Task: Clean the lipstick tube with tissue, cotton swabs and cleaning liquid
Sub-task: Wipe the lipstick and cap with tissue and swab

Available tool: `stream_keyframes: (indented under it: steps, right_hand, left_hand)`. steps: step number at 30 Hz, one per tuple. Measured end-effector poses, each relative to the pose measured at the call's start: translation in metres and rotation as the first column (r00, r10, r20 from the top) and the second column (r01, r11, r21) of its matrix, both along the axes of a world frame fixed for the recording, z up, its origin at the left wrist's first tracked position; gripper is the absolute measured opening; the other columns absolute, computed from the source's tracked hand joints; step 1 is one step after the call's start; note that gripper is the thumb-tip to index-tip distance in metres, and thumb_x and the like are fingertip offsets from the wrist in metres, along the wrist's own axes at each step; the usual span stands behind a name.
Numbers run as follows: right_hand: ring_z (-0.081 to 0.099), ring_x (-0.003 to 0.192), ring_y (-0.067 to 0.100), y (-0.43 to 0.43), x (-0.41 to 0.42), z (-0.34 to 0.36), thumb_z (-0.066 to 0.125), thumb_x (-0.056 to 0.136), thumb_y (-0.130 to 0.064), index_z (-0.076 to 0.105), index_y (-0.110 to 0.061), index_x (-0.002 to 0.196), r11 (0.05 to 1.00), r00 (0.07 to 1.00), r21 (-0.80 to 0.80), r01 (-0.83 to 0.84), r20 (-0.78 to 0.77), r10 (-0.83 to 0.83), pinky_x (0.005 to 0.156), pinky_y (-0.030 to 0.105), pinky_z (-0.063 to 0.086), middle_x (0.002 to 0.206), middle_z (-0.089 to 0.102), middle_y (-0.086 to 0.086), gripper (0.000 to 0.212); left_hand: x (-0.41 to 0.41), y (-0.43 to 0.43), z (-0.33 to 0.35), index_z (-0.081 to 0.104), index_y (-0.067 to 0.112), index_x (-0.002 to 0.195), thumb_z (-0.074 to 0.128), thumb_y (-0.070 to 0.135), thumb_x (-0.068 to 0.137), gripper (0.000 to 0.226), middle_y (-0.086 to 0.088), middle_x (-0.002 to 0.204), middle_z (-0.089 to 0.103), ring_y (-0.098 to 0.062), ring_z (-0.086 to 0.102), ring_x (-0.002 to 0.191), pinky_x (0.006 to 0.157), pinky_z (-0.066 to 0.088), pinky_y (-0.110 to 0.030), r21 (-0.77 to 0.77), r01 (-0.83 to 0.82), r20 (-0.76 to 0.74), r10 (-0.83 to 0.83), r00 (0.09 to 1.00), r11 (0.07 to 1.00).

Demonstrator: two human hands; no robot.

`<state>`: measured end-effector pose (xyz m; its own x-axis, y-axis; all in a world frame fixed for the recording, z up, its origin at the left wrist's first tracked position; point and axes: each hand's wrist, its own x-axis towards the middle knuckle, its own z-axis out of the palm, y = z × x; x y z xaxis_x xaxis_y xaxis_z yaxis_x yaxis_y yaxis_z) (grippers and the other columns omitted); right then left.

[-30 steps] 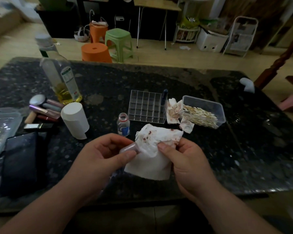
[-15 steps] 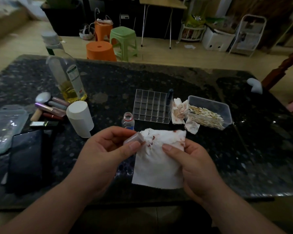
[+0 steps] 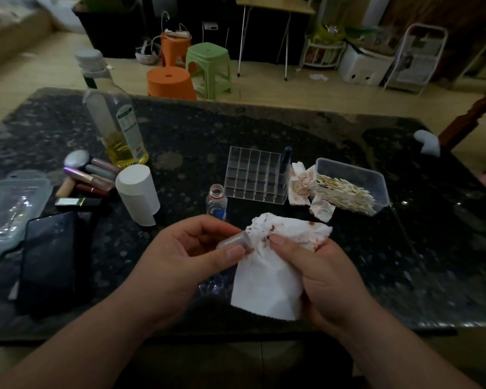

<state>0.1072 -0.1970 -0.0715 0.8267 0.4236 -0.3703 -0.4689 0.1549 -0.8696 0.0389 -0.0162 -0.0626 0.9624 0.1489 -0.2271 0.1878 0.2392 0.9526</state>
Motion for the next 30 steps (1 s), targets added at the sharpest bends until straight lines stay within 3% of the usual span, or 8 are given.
stream_keyframes:
  steps: [3, 5, 7, 10, 13, 20, 22, 30]
  right_hand:
    - [0.075, 0.097, 0.027, -0.002, -0.002, 0.001, 0.072, 0.076, -0.016, 0.076, -0.009, 0.103, 0.999, 0.996, -0.032, -0.017, 0.087, 0.020, 0.086, 0.042, 0.057, 0.102, 0.078, 0.012, 0.028]
    - [0.076, 0.087, 0.020, -0.007, -0.001, 0.003, 0.071, 0.084, -0.012, 0.079, -0.012, 0.089, 0.983, 0.963, -0.181, -0.015, 0.263, 0.063, 0.076, 0.032, 0.058, 0.091, 0.080, 0.005, 0.009]
    - [0.075, 0.079, 0.010, -0.011, 0.000, 0.007, 0.069, 0.088, -0.012, 0.079, -0.016, 0.082, 0.941, 0.846, -0.334, 0.051, 0.516, 0.137, 0.069, 0.021, 0.057, 0.084, 0.079, -0.003, 0.012]
    - [0.071, 0.089, 0.002, -0.012, -0.002, 0.010, 0.063, 0.088, -0.020, 0.076, -0.024, 0.094, 0.930, 0.607, -0.361, 0.066, 0.754, 0.249, 0.076, 0.012, 0.053, 0.093, 0.076, -0.010, 0.015]
    - [0.070, 0.099, 0.001, -0.009, -0.003, 0.004, 0.061, 0.094, -0.010, 0.075, -0.014, 0.109, 0.913, 0.473, -0.407, -0.014, 0.802, 0.365, 0.084, 0.014, 0.051, 0.103, 0.076, -0.011, 0.021]
    - [0.069, 0.102, 0.002, -0.008, 0.001, 0.000, 0.058, 0.097, -0.003, 0.070, -0.009, 0.120, 0.878, 0.338, -0.478, -0.037, 0.820, 0.461, 0.086, 0.020, 0.053, 0.110, 0.074, -0.005, 0.027]
    - [0.069, 0.103, 0.007, -0.008, 0.001, 0.002, 0.054, 0.100, -0.010, 0.070, -0.009, 0.121, 0.857, 0.361, -0.505, -0.103, 0.783, 0.506, 0.087, 0.028, 0.056, 0.111, 0.075, -0.001, 0.026]
    - [0.071, 0.105, 0.015, -0.004, -0.002, 0.010, 0.050, 0.097, 0.007, 0.075, -0.008, 0.111, 0.853, 0.760, -0.348, -0.388, 0.403, 0.510, 0.094, 0.027, 0.053, 0.107, 0.077, 0.003, 0.032]
  left_hand:
    - [0.002, 0.000, -0.002, 0.078, 0.020, 0.087, 0.074, 0.014, 0.068, 0.020, -0.008, 0.097, 0.079, -0.020, 0.075, 0.095, 0.081, 0.061, -0.030, 0.051, 0.016, -0.013, -0.015, 1.000, 0.999]
    - [0.002, 0.001, -0.003, 0.078, 0.019, 0.091, 0.073, 0.015, 0.072, 0.020, -0.007, 0.099, 0.079, -0.021, 0.075, 0.097, 0.083, 0.060, -0.032, 0.066, 0.000, -0.023, 0.002, 1.000, 0.998]
    - [0.003, 0.003, -0.004, 0.079, 0.022, 0.093, 0.072, 0.019, 0.077, 0.018, -0.006, 0.100, 0.078, -0.021, 0.074, 0.098, 0.086, 0.059, -0.034, 0.104, 0.000, -0.016, 0.001, 1.000, 0.995]
    - [0.003, 0.002, -0.006, 0.079, 0.023, 0.095, 0.069, 0.022, 0.083, 0.016, -0.006, 0.099, 0.078, -0.023, 0.073, 0.096, 0.087, 0.058, -0.040, 0.150, 0.040, -0.031, -0.036, 0.999, 0.988]
    - [0.004, 0.001, -0.009, 0.080, 0.018, 0.094, 0.066, 0.023, 0.082, 0.019, -0.010, 0.097, 0.077, -0.025, 0.072, 0.090, 0.081, 0.056, -0.039, 0.060, 0.068, -0.044, -0.065, 0.997, 0.996]
    - [0.005, 0.005, -0.004, 0.070, -0.001, 0.098, 0.059, 0.034, 0.088, 0.038, -0.009, 0.069, 0.061, -0.019, 0.055, 0.056, 0.055, 0.049, -0.035, -0.120, 0.160, -0.155, -0.178, 0.972, 0.980]
    - [0.005, 0.005, -0.001, 0.071, 0.000, 0.096, 0.061, 0.032, 0.087, 0.035, -0.010, 0.068, 0.061, -0.019, 0.056, 0.055, 0.054, 0.050, -0.034, -0.135, 0.173, -0.171, -0.195, 0.966, 0.976]
    - [-0.003, -0.004, -0.001, 0.077, 0.014, 0.089, 0.071, 0.022, 0.076, 0.016, -0.013, 0.079, 0.074, -0.025, 0.070, 0.065, 0.059, 0.058, -0.032, 0.052, 0.127, -0.054, -0.124, 0.991, 0.991]
